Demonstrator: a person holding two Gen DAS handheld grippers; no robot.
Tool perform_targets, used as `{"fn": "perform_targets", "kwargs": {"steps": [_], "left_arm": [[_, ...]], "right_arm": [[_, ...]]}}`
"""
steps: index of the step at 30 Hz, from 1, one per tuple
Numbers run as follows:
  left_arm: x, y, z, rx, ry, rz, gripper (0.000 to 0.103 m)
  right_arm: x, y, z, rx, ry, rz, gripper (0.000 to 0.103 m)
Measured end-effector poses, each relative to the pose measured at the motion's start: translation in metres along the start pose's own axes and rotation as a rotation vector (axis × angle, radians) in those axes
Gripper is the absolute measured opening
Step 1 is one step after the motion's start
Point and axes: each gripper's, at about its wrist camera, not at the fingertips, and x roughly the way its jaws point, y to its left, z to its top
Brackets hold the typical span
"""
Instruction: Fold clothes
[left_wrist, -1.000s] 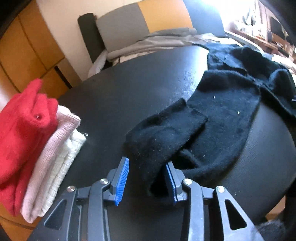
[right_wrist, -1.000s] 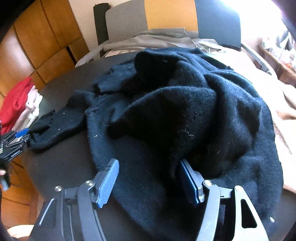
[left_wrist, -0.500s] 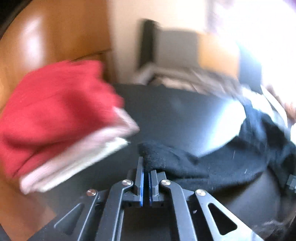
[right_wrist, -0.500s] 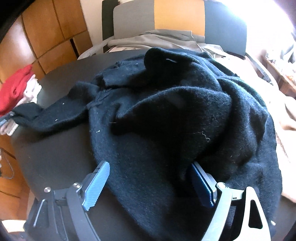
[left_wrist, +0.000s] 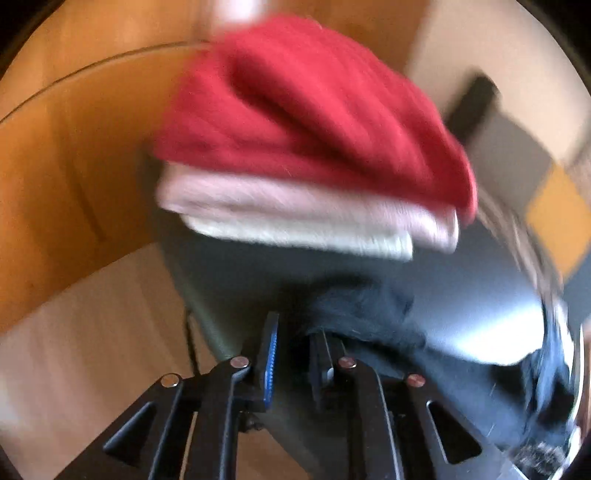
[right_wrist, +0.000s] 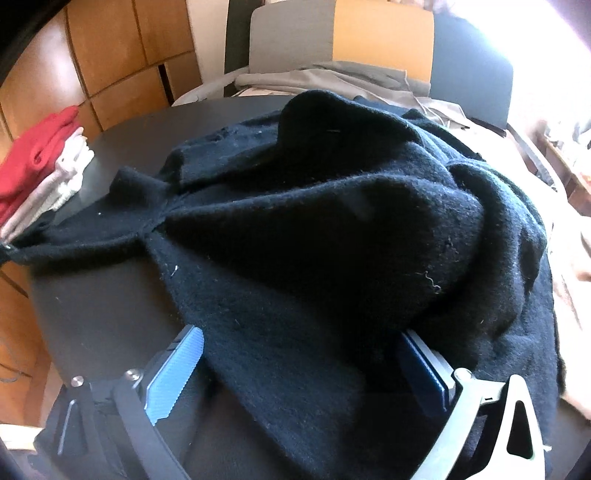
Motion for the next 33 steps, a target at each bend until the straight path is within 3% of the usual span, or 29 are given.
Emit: {"fn": "perform_targets", "kwargs": {"steps": [3, 7, 9, 10, 11, 13, 19, 24, 27, 28, 29, 31, 33], "left_arm": [[-0.029, -0.032, -0.006, 0.072, -0.129, -0.014, 0.015], [-0.036, -0.057, 0.001, 0.124, -0.178, 0.009, 0.015], [-0.036, -0.062, 0.002, 0.144, -0.178, 0.010, 0.013], [-0.037, -0.065, 0.002, 0.153, -0.178, 0.011, 0.013], [-0.035, -0.073, -0.002, 0.182, -0.161, -0.017, 0.013], [-0.028, -0.099, -0.018, 0.274, -0.101, -0.113, 0.014], [0.002, -0.195, -0.089, 0.512, 0.052, -0.317, 0.014], [0.028, -0.230, -0.124, 0.613, 0.127, -0.342, 0.014], [0.037, -0.234, -0.130, 0.643, 0.110, -0.337, 0.014], [0.038, -0.236, -0.131, 0.657, 0.100, -0.335, 0.015], [0.040, -0.237, -0.132, 0.672, 0.091, -0.333, 0.015], [0.041, -0.239, -0.132, 0.691, 0.076, -0.328, 0.016], [0.042, -0.242, -0.131, 0.706, 0.062, -0.324, 0.016]], "right_arm": [[-0.001, -0.001, -0.001, -0.001, -0.015, 0.014, 0.103], [-0.008, -0.010, -0.002, 0.039, -0.034, 0.089, 0.103], [-0.017, -0.019, -0.001, 0.071, -0.060, 0.136, 0.094], [-0.025, -0.024, 0.003, 0.079, -0.085, 0.142, 0.077], [-0.033, -0.028, 0.006, 0.087, -0.109, 0.149, 0.065], [-0.048, -0.037, 0.015, 0.093, -0.159, 0.147, 0.064], [-0.054, -0.043, 0.078, -0.090, -0.264, -0.051, 0.064], [-0.002, -0.034, 0.125, -0.316, -0.164, -0.142, 0.064], [0.030, -0.034, 0.144, -0.388, -0.076, -0.137, 0.061], [0.038, -0.035, 0.148, -0.392, -0.045, -0.139, 0.040], [0.047, -0.036, 0.151, -0.397, -0.015, -0.141, 0.006], [0.056, -0.040, 0.155, -0.376, 0.016, -0.132, 0.005], [0.052, -0.045, 0.156, -0.348, -0.014, -0.141, 0.005]]}}
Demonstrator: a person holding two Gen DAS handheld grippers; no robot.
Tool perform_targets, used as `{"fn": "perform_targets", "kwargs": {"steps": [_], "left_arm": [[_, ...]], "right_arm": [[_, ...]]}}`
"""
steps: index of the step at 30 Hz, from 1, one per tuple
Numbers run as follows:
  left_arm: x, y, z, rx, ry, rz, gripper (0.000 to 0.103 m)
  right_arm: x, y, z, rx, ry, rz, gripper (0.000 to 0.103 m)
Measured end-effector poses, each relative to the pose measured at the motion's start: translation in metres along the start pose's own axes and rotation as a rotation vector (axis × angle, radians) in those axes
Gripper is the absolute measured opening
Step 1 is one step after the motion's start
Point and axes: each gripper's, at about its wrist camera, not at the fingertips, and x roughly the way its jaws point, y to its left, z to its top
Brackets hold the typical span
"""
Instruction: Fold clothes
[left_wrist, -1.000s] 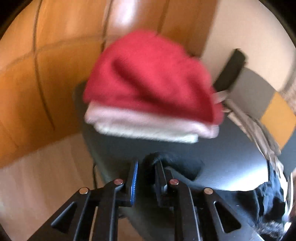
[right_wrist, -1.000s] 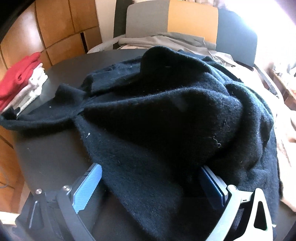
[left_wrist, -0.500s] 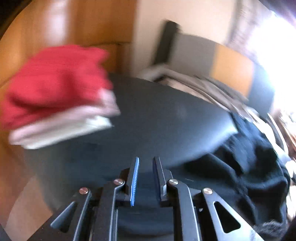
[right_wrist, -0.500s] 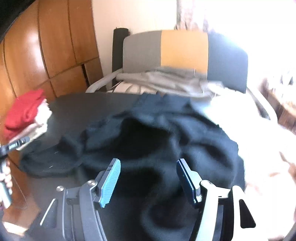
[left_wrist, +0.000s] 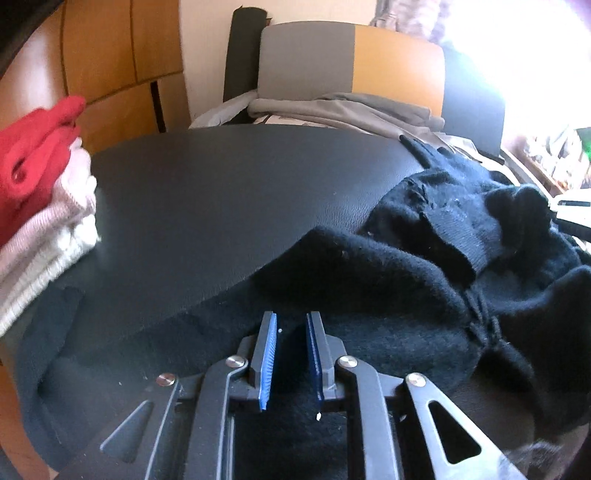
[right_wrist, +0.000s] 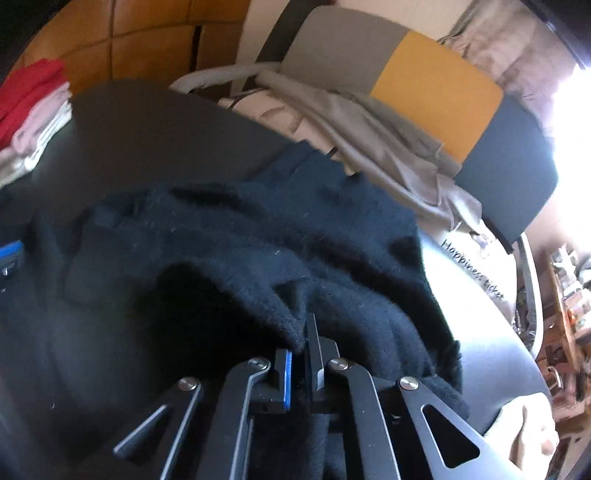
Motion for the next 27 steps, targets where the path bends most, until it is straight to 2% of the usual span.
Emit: {"fn": "perform_targets", "kwargs": {"steps": [5, 8, 14, 17, 20, 23, 25, 27], "left_arm": [[-0.001, 0.010, 0.000, 0.022, -0.001, 0.003, 0.017], [0.004, 0.009, 0.003, 0.043, -0.005, 0.005, 0.018], [0.016, 0.009, 0.014, 0.094, 0.004, 0.016, 0.020], [0.021, 0.009, 0.020, 0.125, 0.010, 0.028, 0.021], [0.026, 0.006, 0.026, 0.157, 0.015, 0.042, 0.022], [0.034, 0.003, 0.034, 0.227, 0.010, 0.064, 0.022], [0.040, 0.003, 0.042, 0.262, 0.007, 0.076, 0.022], [0.048, 0.002, 0.052, 0.297, 0.004, 0.091, 0.022]], "right_arm": [[-0.042, -0.053, -0.003, 0.230, -0.119, -0.026, 0.004], [-0.066, -0.103, -0.019, 0.378, -0.150, -0.121, 0.004], [-0.102, -0.215, -0.103, 0.684, -0.119, -0.359, 0.005], [-0.115, -0.254, -0.157, 0.799, -0.066, -0.473, 0.004], [-0.120, -0.283, -0.210, 0.904, -0.004, -0.545, 0.004], [-0.121, -0.297, -0.246, 0.989, 0.030, -0.547, 0.005], [-0.120, -0.298, -0.264, 1.058, 0.016, -0.490, 0.006], [-0.127, -0.294, -0.276, 1.119, -0.016, -0.443, 0.015]]}}
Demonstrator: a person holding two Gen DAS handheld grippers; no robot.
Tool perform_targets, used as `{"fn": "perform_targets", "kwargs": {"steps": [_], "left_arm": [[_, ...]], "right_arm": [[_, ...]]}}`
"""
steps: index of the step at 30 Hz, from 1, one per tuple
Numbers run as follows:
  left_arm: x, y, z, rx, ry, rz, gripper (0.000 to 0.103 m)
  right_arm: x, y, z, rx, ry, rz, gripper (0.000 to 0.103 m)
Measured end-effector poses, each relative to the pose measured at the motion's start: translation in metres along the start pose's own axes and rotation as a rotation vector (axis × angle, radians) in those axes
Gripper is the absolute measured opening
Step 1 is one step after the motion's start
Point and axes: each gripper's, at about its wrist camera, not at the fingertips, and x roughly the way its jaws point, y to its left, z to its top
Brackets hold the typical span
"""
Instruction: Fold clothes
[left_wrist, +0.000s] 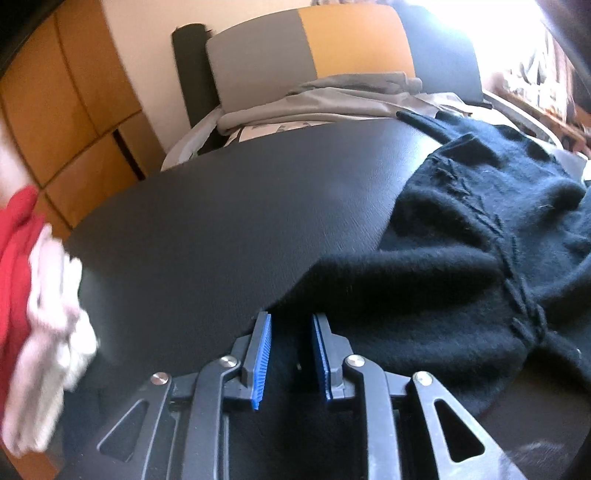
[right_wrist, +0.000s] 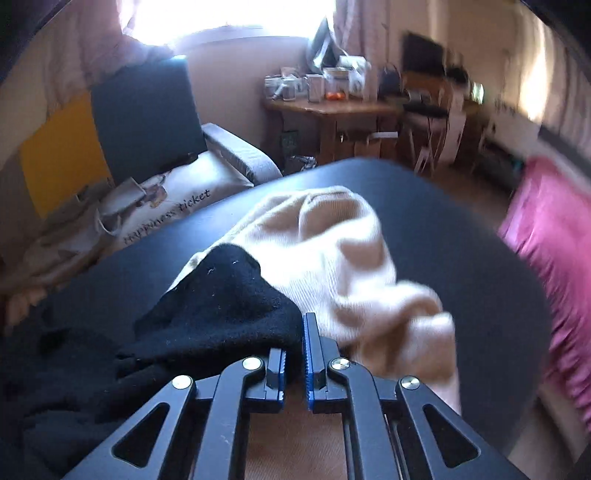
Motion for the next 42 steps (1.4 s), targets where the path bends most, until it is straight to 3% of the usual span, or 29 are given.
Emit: {"fn": "perform_targets", "kwargs": {"steps": [2, 4, 6, 7, 12, 15, 17, 20, 21, 22, 23, 29, 34, 37, 42], "left_arm": [[0.009, 0.002, 0.010, 0.033, -0.003, 0.019, 0.022], [0.016, 0.004, 0.020, 0.050, 0.000, 0.042, 0.022], [0.021, 0.008, 0.029, 0.041, 0.016, 0.055, 0.022], [0.017, 0.009, 0.030, 0.020, 0.016, 0.025, 0.021], [-0.034, 0.009, 0.017, -0.162, -0.019, -0.284, 0.021], [-0.056, -0.008, -0.009, -0.223, 0.041, -0.534, 0.021], [-0.066, -0.023, -0.030, -0.241, 0.076, -0.624, 0.021], [-0.077, -0.041, -0.049, -0.237, 0.111, -0.667, 0.021], [-0.081, -0.048, -0.055, -0.231, 0.123, -0.692, 0.021], [-0.083, -0.054, -0.058, -0.228, 0.139, -0.724, 0.021], [-0.085, -0.061, -0.060, -0.225, 0.158, -0.760, 0.021], [-0.096, -0.105, -0.072, -0.219, 0.250, -0.938, 0.022], [-0.104, -0.127, -0.079, -0.257, 0.325, -1.064, 0.033], [-0.109, -0.141, -0.076, -0.255, 0.330, -1.066, 0.047], [-0.109, -0.157, -0.071, -0.268, 0.347, -1.002, 0.055]], "right_arm": [[-0.014, -0.006, -0.009, 0.026, -0.012, 0.028, 0.037], [-0.041, -0.005, -0.025, -0.027, -0.059, 0.039, 0.050], [-0.064, 0.000, -0.045, -0.089, -0.075, 0.071, 0.054], [-0.072, 0.002, -0.056, -0.120, -0.058, 0.114, 0.054], [-0.104, 0.038, -0.148, -0.328, 0.172, 0.393, 0.054], [-0.108, 0.061, -0.198, -0.377, 0.299, 0.484, 0.053], [-0.105, 0.073, -0.221, -0.385, 0.342, 0.492, 0.053], [-0.105, 0.087, -0.241, -0.414, 0.372, 0.510, 0.054], [-0.108, 0.093, -0.247, -0.452, 0.352, 0.492, 0.053], [-0.112, 0.097, -0.252, -0.483, 0.339, 0.478, 0.039], [-0.117, 0.101, -0.258, -0.511, 0.332, 0.477, 0.003], [-0.147, 0.125, -0.288, -0.653, 0.349, 0.557, 0.005], [-0.150, 0.127, -0.299, -0.634, 0.360, 0.574, 0.005], [-0.150, 0.127, -0.304, -0.637, 0.365, 0.593, 0.005], [-0.144, 0.127, -0.309, -0.637, 0.370, 0.598, 0.006]]}}
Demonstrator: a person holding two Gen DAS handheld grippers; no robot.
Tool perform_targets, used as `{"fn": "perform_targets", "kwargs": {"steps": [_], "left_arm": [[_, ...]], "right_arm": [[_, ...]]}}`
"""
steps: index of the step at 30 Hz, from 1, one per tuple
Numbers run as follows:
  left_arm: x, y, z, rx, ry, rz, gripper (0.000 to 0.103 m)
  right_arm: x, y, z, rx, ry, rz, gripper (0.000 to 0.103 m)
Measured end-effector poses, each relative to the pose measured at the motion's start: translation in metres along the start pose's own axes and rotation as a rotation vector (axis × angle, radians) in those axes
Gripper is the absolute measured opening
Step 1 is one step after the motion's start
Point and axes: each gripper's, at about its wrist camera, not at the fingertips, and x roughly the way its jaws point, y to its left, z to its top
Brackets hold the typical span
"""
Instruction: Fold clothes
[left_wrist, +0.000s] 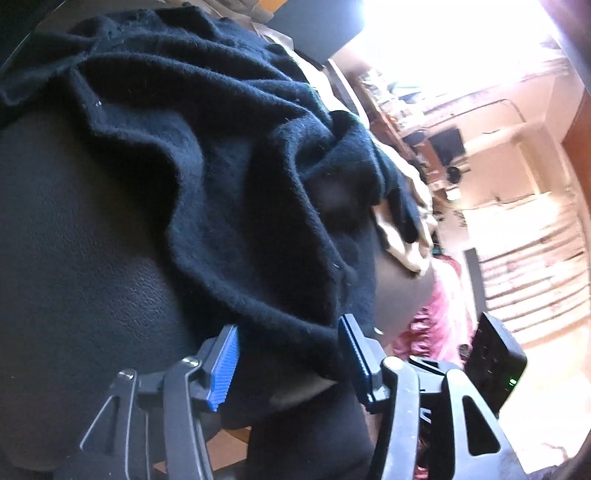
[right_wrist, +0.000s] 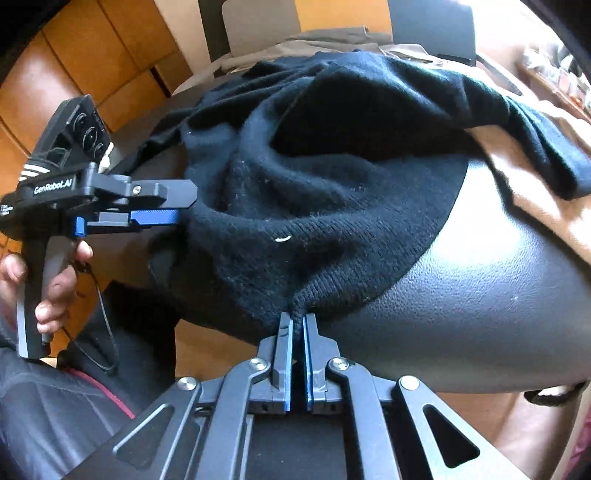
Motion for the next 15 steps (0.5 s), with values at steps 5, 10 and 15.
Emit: {"fn": "perform_targets", "kwargs": {"steps": [5, 10, 15], "left_arm": [[0.007, -0.013, 0.002, 0.018, 0.007, 0.076, 0.058], [0.015, -0.034, -0.004, 0.127, 0.007, 0.215, 0.058], [0.017, -0.039, -0.008, 0.161, 0.010, 0.253, 0.058]], "right_arm": [[0.001, -0.002, -0.002, 0.017, -0.015, 0.011, 0.006], [0.000, 0.000, -0.004, -0.002, -0.016, -0.004, 0.006], [-0.004, 0.001, -0.007, -0.014, -0.017, -0.017, 0.006]]}}
